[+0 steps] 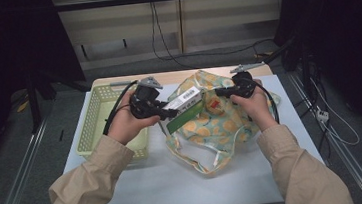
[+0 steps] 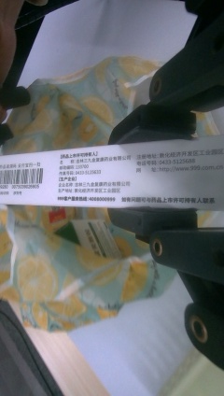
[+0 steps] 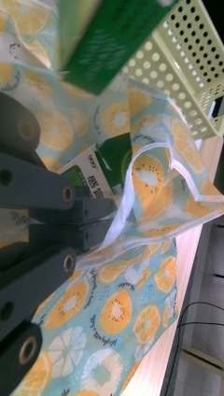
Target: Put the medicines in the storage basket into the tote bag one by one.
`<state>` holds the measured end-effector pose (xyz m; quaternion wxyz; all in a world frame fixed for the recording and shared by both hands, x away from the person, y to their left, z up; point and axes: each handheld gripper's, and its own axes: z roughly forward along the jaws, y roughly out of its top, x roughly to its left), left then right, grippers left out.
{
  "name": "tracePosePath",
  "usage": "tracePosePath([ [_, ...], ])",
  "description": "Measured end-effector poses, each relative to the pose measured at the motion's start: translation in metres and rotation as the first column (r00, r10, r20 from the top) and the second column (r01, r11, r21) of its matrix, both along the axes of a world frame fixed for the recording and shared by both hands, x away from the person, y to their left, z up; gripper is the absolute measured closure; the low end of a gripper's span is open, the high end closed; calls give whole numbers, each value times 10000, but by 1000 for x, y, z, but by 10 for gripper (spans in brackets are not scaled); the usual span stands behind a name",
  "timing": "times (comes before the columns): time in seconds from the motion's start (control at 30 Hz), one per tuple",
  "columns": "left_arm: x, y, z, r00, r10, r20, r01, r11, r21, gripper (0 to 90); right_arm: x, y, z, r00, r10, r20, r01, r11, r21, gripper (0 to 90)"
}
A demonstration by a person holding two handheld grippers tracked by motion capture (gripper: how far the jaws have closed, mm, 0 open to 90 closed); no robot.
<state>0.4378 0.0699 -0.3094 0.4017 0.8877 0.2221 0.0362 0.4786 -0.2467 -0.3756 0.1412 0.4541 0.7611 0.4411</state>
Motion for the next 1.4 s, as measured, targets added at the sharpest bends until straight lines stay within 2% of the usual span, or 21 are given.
tracePosePath([
  [0.13, -3, -13, -12, 9995, -275, -165, 275, 9996, 18, 628, 0, 0, 0, 10000, -21, 12, 21, 10000, 86, 896],
  [0.17, -4, -17, -14, 9994, -258, -244, 256, 9996, -101, 628, 0, 0, 0, 10000, -15, 8, 15, 10000, 91, 896],
  [0.33, -5, -35, -29, 9983, -510, -299, 514, 9986, 147, 628, 1, 0, 2, 10000, -25, 36, 25, 9999, 105, 897],
  [0.53, -4, -54, -43, 9958, -714, -574, 714, 9974, -31, 628, 0, 0, 4, 9999, -56, 108, 54, 9998, 189, 897],
  [0.67, -2, -64, -50, 9951, -810, -568, 821, 9965, 172, 628, -1, 1, 7, 9999, -25, 136, 22, 9998, 204, 896],
  [0.7, -2, -67, -51, 9963, -711, -484, 727, 9968, 326, 628, -1, 1, 8, 9999, -31, 158, 28, 9998, 198, 896],
  [0.77, 0, -70, -55, 9948, -789, -639, 796, 9968, 94, 628, -1, 2, 9, 9998, -51, 181, 48, 9998, 183, 896],
  [0.8, 1, -72, -56, 9942, -826, -684, 836, 9964, 110, 628, -1, 2, 10, 9997, -46, 233, 42, 9998, 187, 896],
  [0.9, 3, -79, -59, 9946, -772, -695, 776, 9970, 28, 628, -2, 2, 13, 9996, -35, 270, 30, 9998, 173, 896],
  [1.07, 7, -95, -63, 9959, -702, -571, 719, 9970, 277, 628, -3, 3, 18, 9994, -59, 332, 54, 9999, 153, 896],
  [1.13, 9, -100, -64, 9957, -667, -641, 682, 9975, 202, 628, -3, 3, 20, 9993, -56, 365, 51, 9999, 153, 896],
  [1.23, 13, -108, -66, 9976, -459, -509, 477, 9983, 345, 628, -3, 3, 24, 9992, -65, 398, 59, 9998, 167, 897],
  [1.4, 23, -122, -68, 9986, -82, -525, 103, 9992, 392, 628, -3, 0, 29, 9988, -120, 477, 115, 9999, 101, 897],
])
